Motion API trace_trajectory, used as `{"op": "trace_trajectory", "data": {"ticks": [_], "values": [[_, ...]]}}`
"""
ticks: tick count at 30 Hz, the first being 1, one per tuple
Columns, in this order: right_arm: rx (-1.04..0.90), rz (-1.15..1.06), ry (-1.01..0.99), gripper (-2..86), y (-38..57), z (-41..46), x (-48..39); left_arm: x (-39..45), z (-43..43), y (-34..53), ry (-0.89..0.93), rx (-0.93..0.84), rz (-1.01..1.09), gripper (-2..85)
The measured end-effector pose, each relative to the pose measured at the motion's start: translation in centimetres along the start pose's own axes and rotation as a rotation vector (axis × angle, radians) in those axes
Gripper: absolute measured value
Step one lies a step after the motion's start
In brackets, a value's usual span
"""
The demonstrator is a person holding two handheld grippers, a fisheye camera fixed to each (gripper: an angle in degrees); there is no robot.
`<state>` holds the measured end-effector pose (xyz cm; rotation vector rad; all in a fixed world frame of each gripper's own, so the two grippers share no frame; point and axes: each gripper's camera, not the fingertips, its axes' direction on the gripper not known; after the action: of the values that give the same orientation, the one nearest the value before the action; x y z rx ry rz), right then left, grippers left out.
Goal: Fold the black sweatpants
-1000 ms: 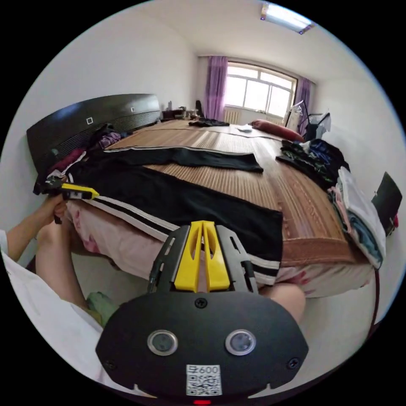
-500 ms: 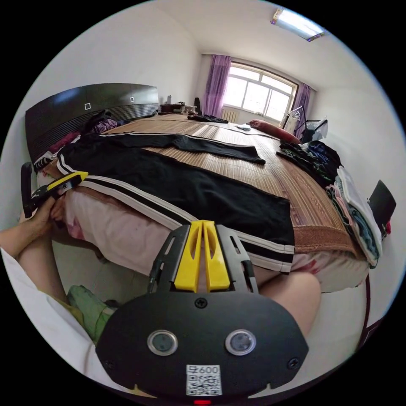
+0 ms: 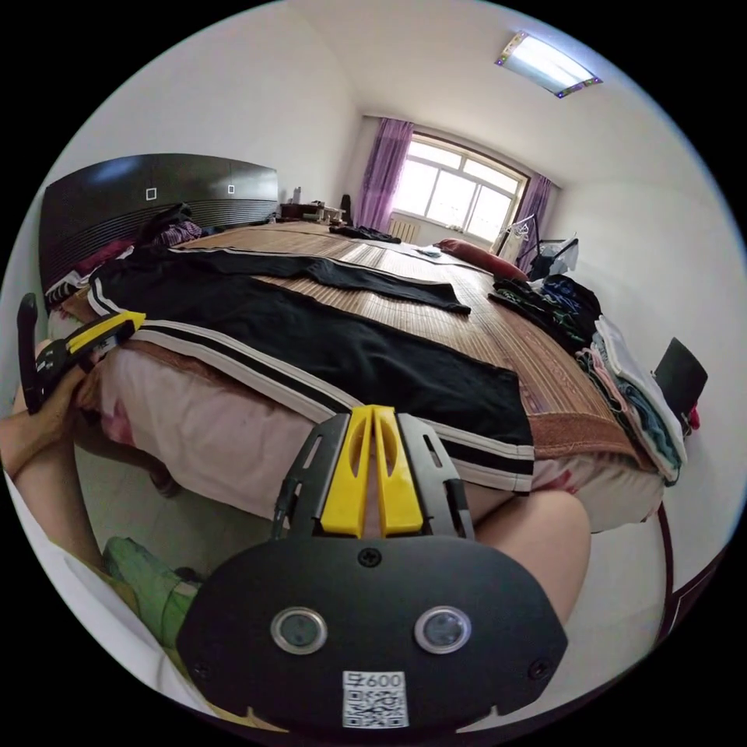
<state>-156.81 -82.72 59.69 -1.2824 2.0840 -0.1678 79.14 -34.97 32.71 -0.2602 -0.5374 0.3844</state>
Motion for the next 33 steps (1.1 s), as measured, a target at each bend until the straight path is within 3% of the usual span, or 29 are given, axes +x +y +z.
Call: {"op": "trace_trajectory", "data": {"ticks": [5, 12, 16, 19, 23, 25, 28, 30, 33], "values": [[-0.022, 0.010, -0.036, -0.9, 1.5, 3.0, 0.7, 2.6, 0.1, -3.3, -0.112, -0.017, 0.106, 1.0], [0.105, 0.001, 0.050, -0.8, 5.0, 5.0, -0.6, 2.5, -1.1, -10.5, -0.097, -0.012, 0.084, 0.8], [0.327, -0.044, 0.272, -0.8, 5.2, 3.1, -3.3, 1.2, -4.9, -18.8, -0.172, 0.273, 0.264, 0.8], [0.338, -0.024, -0.037, -0.8, 1.9, 4.4, -4.1, -5.9, -2.7, -27.6, -0.173, 0.295, 0.060, 0.7], [0.296, -0.088, -0.493, -0.8, -5.5, 10.4, -7.9, -18.7, 5.9, -36.1, 0.068, 0.088, -0.332, 0.4], [0.267, -0.165, -0.562, -0.8, -8.8, 13.7, -11.0, -21.5, 8.8, -37.1, 0.162, 0.020, -0.367, 0.3], [0.244, -0.366, -0.594, -0.8, -13.9, 20.5, -17.6, -26.0, 10.9, -38.6, 0.147, -0.142, -0.719, 0.3], [0.208, -0.478, -0.567, -0.8, -16.8, 25.4, -21.9, -26.8, 10.6, -41.4, 0.224, -0.167, -0.682, 0.3], [0.133, -0.595, -0.534, -0.8, -22.1, 34.1, -28.9, -27.5, 8.6, -46.4, 0.079, -0.269, -0.579, 0.3]]}}
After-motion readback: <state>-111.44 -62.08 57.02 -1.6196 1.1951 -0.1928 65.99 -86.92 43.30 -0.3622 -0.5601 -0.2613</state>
